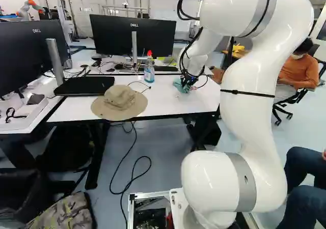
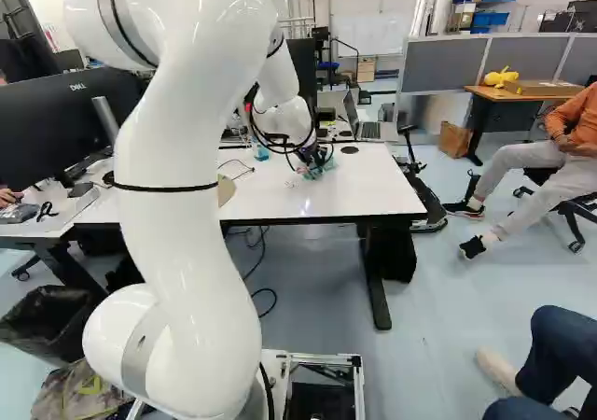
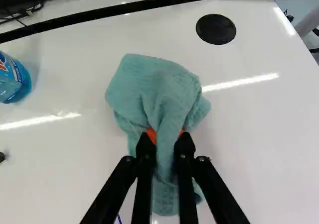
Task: Clean the table with the green towel
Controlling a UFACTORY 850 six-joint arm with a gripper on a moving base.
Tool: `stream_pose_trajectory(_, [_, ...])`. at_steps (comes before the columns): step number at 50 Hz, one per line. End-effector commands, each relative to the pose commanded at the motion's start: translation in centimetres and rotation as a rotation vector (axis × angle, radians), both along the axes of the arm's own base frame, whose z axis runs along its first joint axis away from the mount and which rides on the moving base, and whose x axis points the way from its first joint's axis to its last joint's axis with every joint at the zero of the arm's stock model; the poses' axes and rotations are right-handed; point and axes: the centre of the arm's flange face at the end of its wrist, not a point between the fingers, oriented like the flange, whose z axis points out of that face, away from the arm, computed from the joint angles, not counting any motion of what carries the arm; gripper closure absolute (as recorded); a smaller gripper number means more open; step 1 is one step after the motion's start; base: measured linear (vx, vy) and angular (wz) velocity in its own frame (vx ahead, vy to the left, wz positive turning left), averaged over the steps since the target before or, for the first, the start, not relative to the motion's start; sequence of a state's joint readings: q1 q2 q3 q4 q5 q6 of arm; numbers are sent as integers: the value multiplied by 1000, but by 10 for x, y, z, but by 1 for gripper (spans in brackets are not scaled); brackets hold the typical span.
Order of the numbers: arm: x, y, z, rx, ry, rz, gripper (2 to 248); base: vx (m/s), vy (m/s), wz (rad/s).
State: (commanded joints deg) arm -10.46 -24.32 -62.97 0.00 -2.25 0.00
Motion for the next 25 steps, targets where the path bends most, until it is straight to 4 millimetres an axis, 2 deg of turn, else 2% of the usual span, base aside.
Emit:
stream_pose_trajectory(15, [-28,-4,2,3,16,-16,199,0,0,0])
stream_pose_trajectory(25, [-42,-15,2,5,23,-39,199,0,0,0])
